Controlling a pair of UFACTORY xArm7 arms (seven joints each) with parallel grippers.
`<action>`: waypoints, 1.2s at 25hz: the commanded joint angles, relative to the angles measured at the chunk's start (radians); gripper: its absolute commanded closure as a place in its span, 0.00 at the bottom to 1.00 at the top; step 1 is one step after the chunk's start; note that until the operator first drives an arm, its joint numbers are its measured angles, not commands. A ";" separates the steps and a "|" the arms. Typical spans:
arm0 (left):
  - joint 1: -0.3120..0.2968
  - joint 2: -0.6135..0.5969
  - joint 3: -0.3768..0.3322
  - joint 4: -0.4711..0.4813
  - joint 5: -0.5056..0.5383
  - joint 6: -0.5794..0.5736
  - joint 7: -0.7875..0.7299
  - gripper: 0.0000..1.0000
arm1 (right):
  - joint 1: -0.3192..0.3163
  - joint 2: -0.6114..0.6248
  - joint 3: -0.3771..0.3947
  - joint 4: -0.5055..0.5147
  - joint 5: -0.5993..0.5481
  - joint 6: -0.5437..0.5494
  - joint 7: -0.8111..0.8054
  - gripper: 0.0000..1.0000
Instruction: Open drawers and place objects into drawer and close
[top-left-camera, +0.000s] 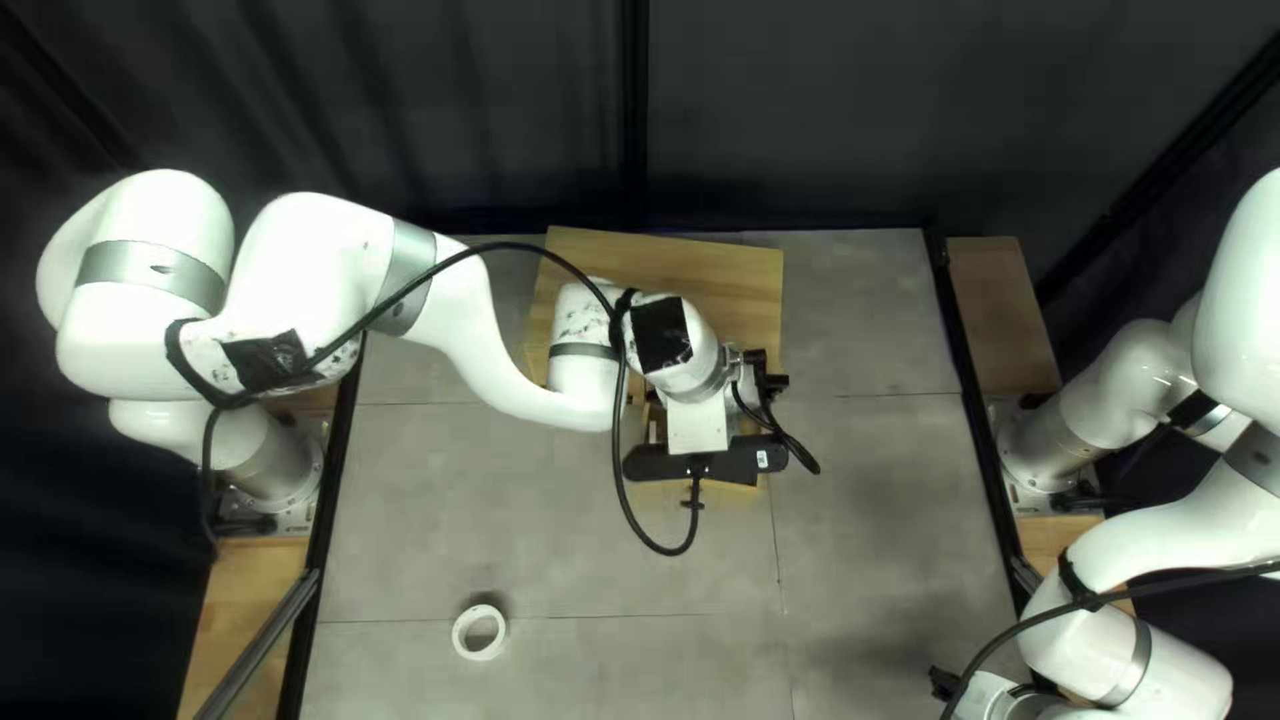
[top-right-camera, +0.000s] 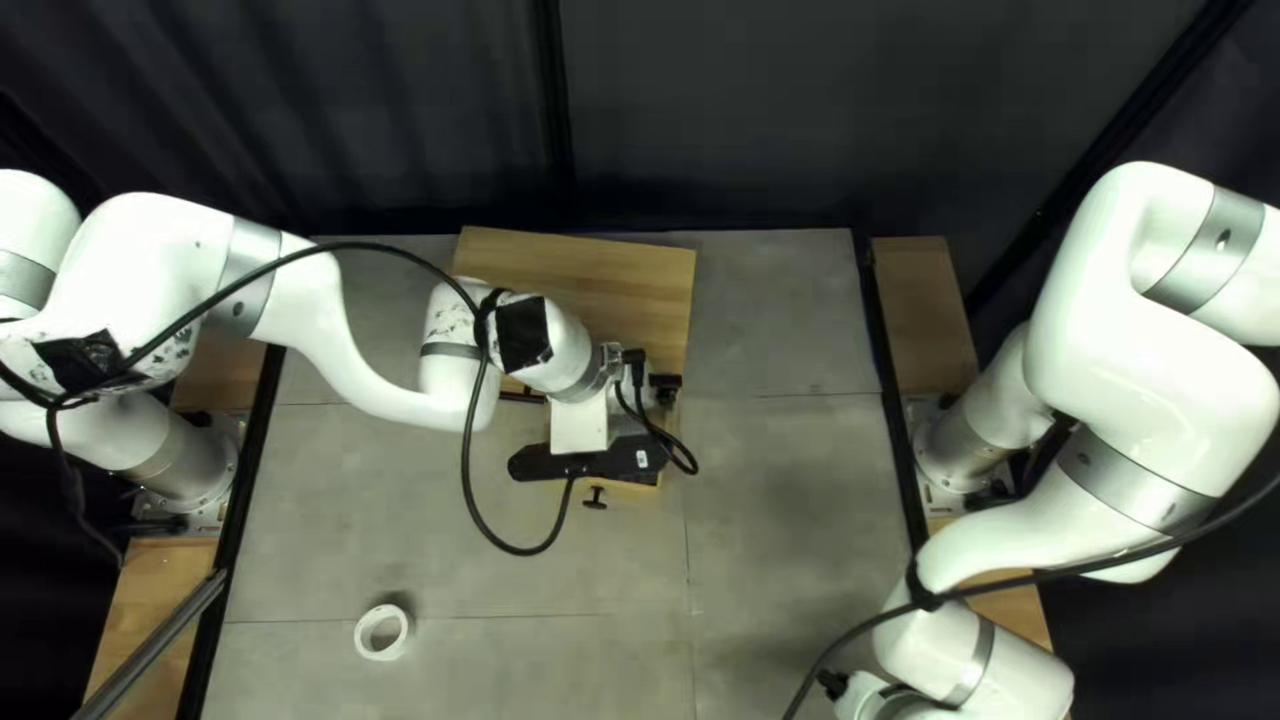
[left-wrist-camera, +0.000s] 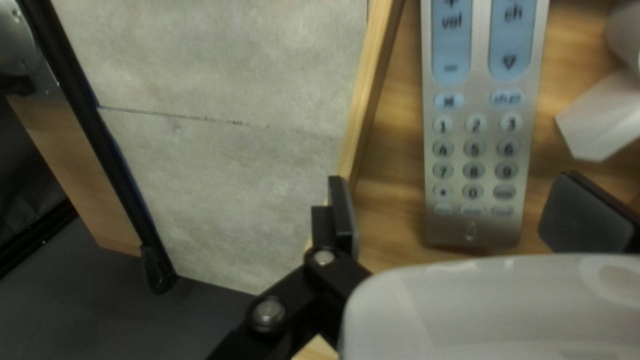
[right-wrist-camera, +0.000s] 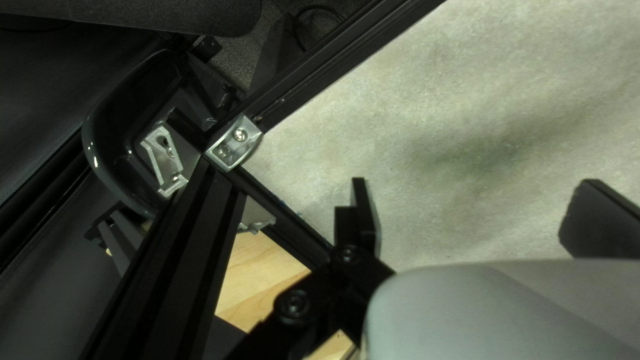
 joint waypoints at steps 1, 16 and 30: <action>0.009 -0.011 0.006 -0.001 0.000 0.008 0.009 0.00 | 0.000 0.000 0.000 0.000 0.000 0.000 0.000 0.00; -0.021 -0.048 -0.020 0.058 -0.028 0.163 -0.013 0.00 | 0.000 0.000 0.000 0.000 0.000 0.000 0.000 0.00; -0.138 -0.185 -0.091 0.043 -0.037 0.475 -0.218 0.00 | 0.000 0.000 0.000 0.000 0.000 0.000 0.000 0.00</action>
